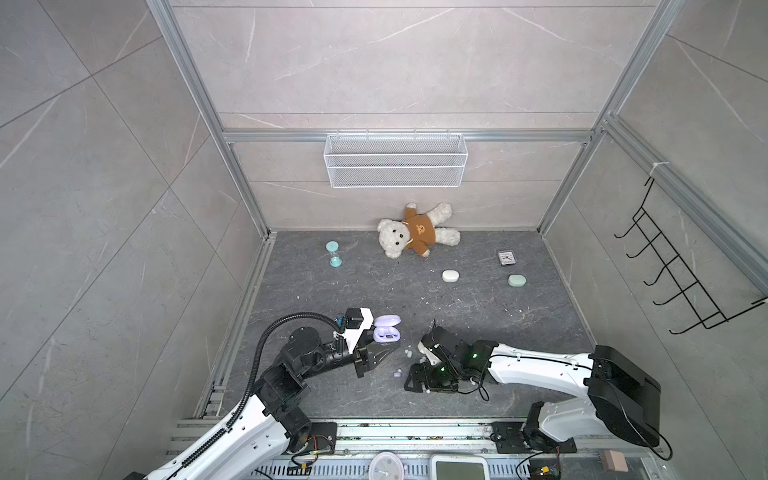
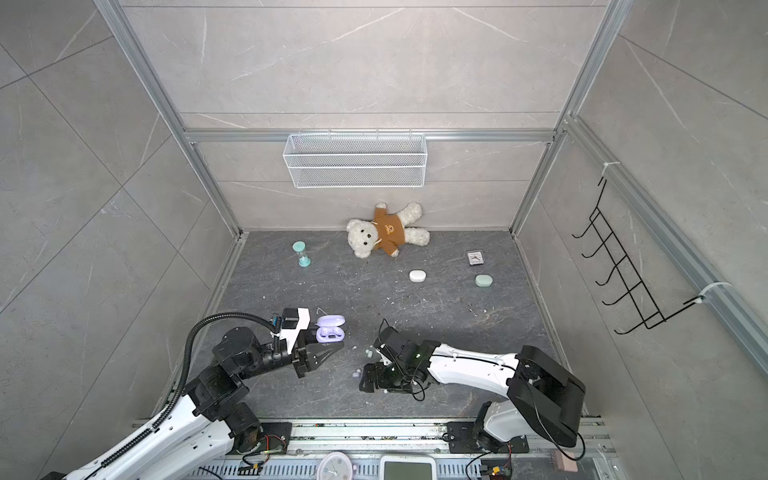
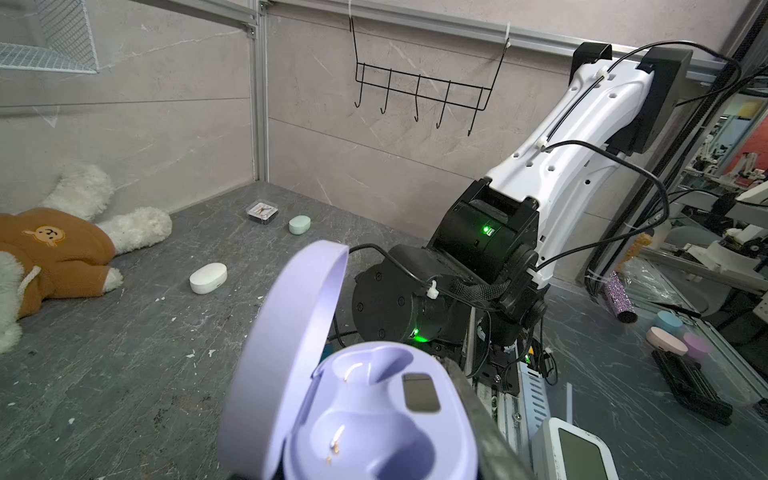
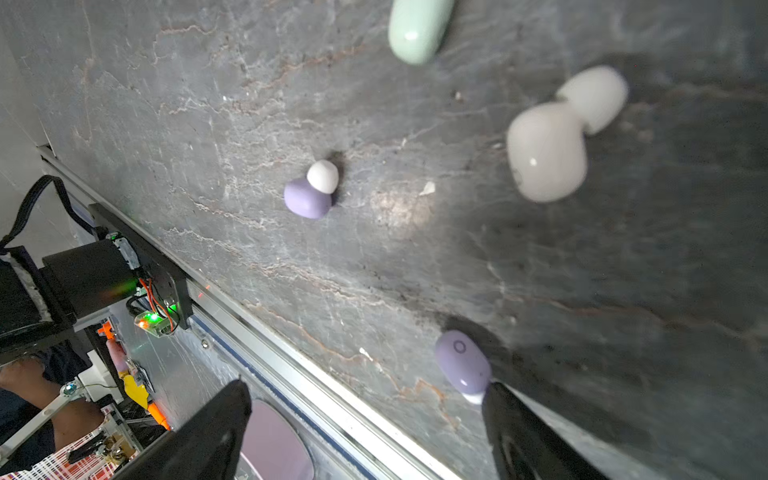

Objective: Insert the wireless bluetooth earbuds into the charging case
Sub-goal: 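Lower the right gripper toward the small lavender earbud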

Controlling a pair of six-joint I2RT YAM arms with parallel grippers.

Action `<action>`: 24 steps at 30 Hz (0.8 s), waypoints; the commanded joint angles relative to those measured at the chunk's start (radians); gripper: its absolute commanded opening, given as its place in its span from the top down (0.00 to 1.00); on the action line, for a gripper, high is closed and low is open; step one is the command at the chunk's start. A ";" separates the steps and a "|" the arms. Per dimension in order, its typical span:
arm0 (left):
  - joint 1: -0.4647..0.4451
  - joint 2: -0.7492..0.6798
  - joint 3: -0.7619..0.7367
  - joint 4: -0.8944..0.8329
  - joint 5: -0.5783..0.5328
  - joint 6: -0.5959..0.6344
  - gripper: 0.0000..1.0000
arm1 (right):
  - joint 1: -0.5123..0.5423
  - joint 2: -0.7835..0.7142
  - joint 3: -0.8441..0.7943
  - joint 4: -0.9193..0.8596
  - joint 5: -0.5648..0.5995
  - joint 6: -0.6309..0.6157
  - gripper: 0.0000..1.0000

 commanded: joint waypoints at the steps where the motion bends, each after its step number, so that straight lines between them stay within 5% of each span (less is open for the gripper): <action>1: 0.002 -0.020 0.017 0.019 -0.008 -0.011 0.85 | 0.016 0.015 0.026 -0.029 -0.004 -0.017 0.10; 17: 0.002 -0.030 0.020 0.008 -0.006 -0.011 0.85 | 0.090 0.017 0.068 -0.070 0.020 0.005 0.10; 24: 0.002 -0.039 0.019 0.002 -0.007 -0.017 0.85 | 0.092 -0.005 0.156 -0.263 0.128 -0.075 0.17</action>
